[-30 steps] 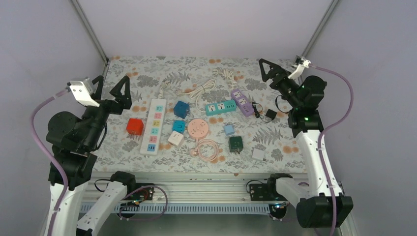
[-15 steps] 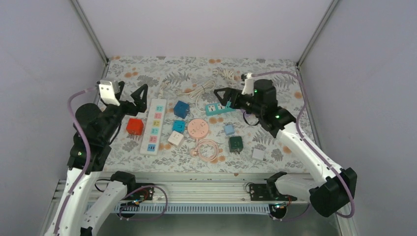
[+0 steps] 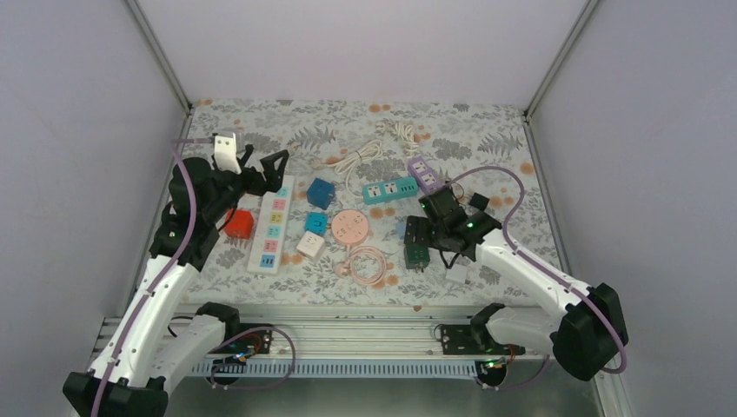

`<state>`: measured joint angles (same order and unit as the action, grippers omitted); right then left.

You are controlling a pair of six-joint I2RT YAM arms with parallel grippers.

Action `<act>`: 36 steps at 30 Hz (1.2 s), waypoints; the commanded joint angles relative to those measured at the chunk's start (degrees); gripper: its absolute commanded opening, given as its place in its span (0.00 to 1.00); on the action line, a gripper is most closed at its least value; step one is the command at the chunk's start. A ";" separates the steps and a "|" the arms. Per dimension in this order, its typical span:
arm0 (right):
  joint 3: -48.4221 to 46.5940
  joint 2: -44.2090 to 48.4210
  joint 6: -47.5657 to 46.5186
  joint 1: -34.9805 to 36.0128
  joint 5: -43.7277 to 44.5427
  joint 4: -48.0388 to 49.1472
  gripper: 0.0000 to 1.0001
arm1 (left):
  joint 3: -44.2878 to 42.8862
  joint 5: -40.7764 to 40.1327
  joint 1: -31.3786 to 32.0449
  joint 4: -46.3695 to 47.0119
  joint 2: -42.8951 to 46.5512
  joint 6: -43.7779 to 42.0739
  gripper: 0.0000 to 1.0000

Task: Insert the plug

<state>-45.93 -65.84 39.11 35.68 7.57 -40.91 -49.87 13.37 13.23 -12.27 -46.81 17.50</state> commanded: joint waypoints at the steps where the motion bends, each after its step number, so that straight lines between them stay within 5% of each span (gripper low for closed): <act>1: 0.67 -0.25 3.97 0.70 2.65 -3.44 1.00 | 0.31 3.02 -0.40 4.51 -0.49 1.66 1.00; 11: 3.48 -5.79 2.83 4.20 -3.96 1.43 0.95 | 1.44 3.45 -0.37 3.65 0.66 1.25 1.00; 15: 3.37 -9.49 6.32 5.37 3.05 0.12 0.78 | 1.02 3.67 -0.35 3.52 0.71 1.29 1.00; 18: 3.97 -10.31 8.14 6.42 8.24 0.19 0.75 | 0.78 3.95 -0.35 2.87 0.51 1.45 1.00; 23: 3.99 -10.85 7.30 7.04 7.56 2.33 0.53 | 0.90 3.78 -0.40 2.45 0.66 1.99 1.00; 36: -2.30 6.50 10.80 6.98 6.74 17.32 0.55 | -0.58 11.09 0.32 3.22 -3.79 3.91 1.00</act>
<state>-45.19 -63.02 46.52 42.37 12.95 -33.50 -48.62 19.75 13.23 -10.02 -49.08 19.53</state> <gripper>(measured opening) 0.604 0.999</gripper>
